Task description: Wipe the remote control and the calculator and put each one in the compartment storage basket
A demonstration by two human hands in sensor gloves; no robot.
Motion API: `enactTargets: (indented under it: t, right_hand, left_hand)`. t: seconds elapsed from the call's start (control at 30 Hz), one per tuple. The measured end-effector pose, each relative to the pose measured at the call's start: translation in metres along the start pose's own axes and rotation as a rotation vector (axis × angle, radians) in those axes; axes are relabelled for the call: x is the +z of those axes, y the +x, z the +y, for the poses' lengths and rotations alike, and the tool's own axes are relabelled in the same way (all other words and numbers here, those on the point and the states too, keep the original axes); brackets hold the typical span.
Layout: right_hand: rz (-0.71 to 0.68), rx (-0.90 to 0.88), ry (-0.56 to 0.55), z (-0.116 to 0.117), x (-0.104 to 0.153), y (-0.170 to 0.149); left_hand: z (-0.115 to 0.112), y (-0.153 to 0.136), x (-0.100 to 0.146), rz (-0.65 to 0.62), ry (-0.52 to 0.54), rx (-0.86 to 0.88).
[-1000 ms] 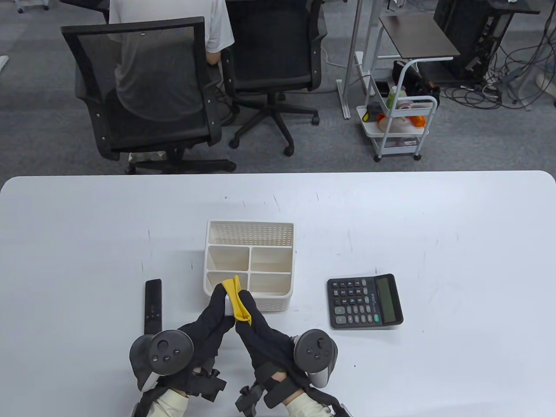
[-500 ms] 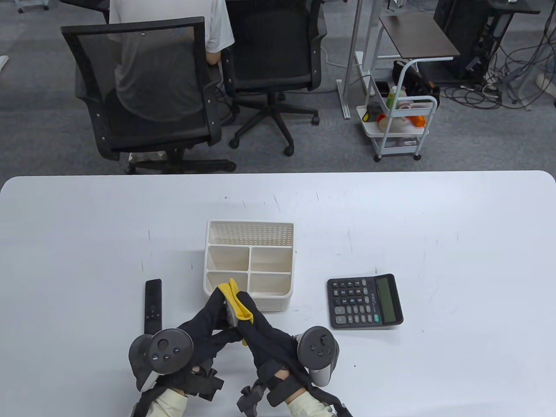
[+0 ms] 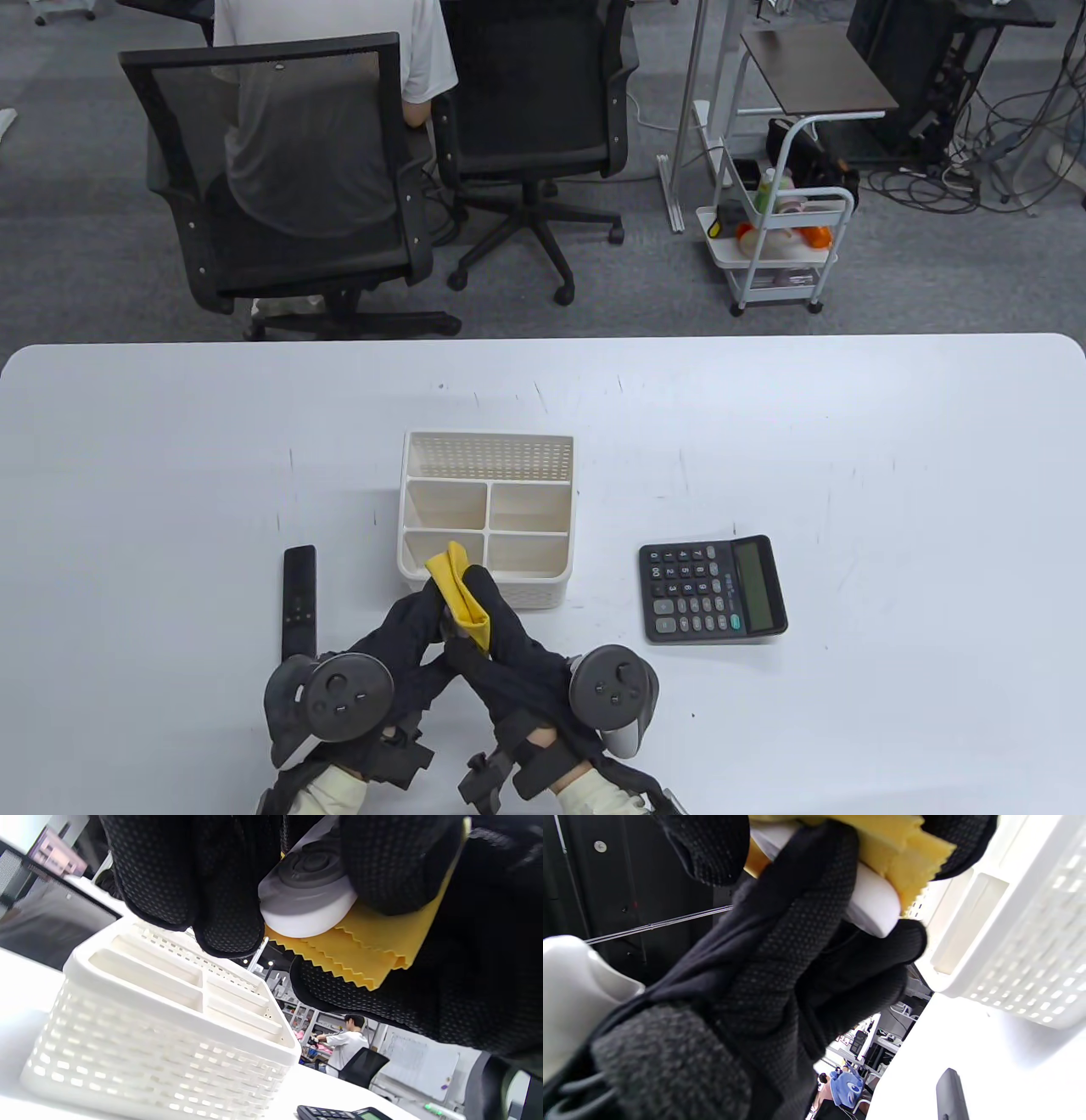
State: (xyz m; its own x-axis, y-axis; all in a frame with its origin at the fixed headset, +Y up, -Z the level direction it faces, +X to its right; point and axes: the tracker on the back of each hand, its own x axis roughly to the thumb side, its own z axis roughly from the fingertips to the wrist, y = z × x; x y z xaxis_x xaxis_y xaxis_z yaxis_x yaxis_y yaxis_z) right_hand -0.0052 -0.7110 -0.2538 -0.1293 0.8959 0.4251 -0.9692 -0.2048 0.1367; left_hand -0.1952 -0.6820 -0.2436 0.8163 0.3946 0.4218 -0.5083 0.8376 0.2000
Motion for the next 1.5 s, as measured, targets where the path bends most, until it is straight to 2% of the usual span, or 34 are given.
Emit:
enactTargets:
  t: [0.17, 0.27, 0.37, 0.5, 0.63, 0.73, 0.87, 1.03, 1.13, 1.27, 1.5]
  right_hand:
    - [0.009, -0.018, -0.071, -0.004, 0.001, 0.001]
    - [-0.025, -0.015, -0.075, -0.004, 0.002, 0.007]
    - [-0.064, 0.004, -0.055, -0.001, 0.002, 0.012]
    - [-0.036, -0.034, -0.053, -0.001, 0.002, 0.008]
    - [-0.01, -0.028, -0.039, -0.004, 0.001, 0.007]
    - [-0.047, -0.002, -0.035, -0.003, 0.001, 0.012]
    - [-0.067, 0.006, -0.02, 0.0, 0.001, 0.014]
    - [-0.015, -0.038, -0.027, -0.003, 0.001, 0.004]
    - [-0.006, -0.037, -0.012, -0.001, 0.001, 0.003]
    - [-0.053, -0.008, 0.004, 0.002, 0.002, 0.011]
    - [-0.031, -0.062, -0.011, 0.0, 0.002, 0.005]
  left_hand:
    - [0.0, -0.003, 0.0, 0.073, 0.009, 0.043]
    - [0.002, -0.008, 0.0, 0.105, 0.011, 0.027]
    - [0.003, -0.007, 0.0, 0.06, -0.008, 0.031]
    - [0.004, 0.0, 0.001, 0.022, 0.006, -0.039]
    - [0.004, -0.005, 0.001, 0.074, 0.011, 0.018]
    - [0.006, -0.009, 0.0, 0.1, 0.008, 0.021]
    - [0.006, -0.005, 0.0, 0.011, -0.028, 0.011]
    - [0.002, -0.003, -0.001, 0.008, -0.058, 0.018]
    - [0.002, -0.007, -0.001, 0.06, -0.03, 0.09]
    - [0.005, -0.015, -0.001, 0.128, -0.014, 0.039]
    - [0.006, -0.007, 0.0, 0.016, -0.01, 0.067]
